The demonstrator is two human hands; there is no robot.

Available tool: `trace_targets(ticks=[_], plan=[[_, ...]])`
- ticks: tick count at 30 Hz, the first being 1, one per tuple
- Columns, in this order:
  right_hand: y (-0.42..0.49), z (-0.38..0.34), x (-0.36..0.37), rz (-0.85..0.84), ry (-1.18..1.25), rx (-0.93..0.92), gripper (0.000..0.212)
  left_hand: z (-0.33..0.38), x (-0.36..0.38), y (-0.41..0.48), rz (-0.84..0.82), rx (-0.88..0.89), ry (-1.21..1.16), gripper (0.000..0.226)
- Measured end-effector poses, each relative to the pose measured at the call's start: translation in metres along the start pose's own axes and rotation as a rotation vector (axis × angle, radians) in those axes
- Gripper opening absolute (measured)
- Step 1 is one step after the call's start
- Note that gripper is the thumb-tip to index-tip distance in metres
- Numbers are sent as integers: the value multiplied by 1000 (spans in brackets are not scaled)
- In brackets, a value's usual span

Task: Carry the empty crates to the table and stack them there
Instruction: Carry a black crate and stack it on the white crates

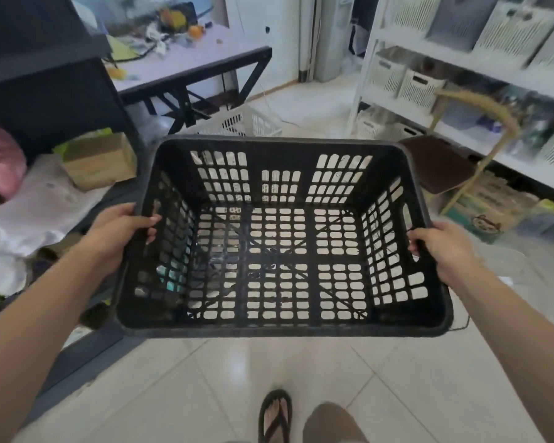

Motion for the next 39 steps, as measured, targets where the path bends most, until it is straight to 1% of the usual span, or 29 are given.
trace_targets(ticks=[4, 7, 10, 14, 18, 22, 28, 31, 34, 39], plan=[[77, -35, 27, -23, 13, -14, 9, 30, 25, 65, 22, -25, -38, 16], [142, -56, 51, -40, 2, -10, 12, 50, 46, 122, 64, -49, -19, 17], [209, -79, 79, -69, -25, -4, 11, 66, 70, 179, 104, -81, -21, 16], [307, -128, 126, -169, -56, -26, 10, 82, 88, 249, 221, -107, -83, 15], [390, -185, 184, -251, -122, -92, 14, 98, 91, 305, 320, -135, -67, 28], [460, -231, 259, -340, -174, -122, 17, 111, 84, 358, 388, -132, -95, 40], [550, -273, 404, -434, -238, -158, 15, 124, 61, 465, 518, -129, -130, 38], [596, -283, 479, -457, -277, -123, 12, 120, 45, 535, 553, -182, -146, 36], [634, -300, 548, -466, -332, -145, 16, 109, 28, 596, 600, -260, -162, 34], [691, -318, 638, -512, -365, -146, 22, 97, 3, 682, 606, -392, -182, 32]])
Point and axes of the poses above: each hand's wrist, its own y-axis towards the middle knuckle, its own x-axis out of the palm, z = x × y, the point moved 4 cm from there along y, towards the middle knuckle, and after that the axes turned 6 degrees about y, right-handed, at the moved point
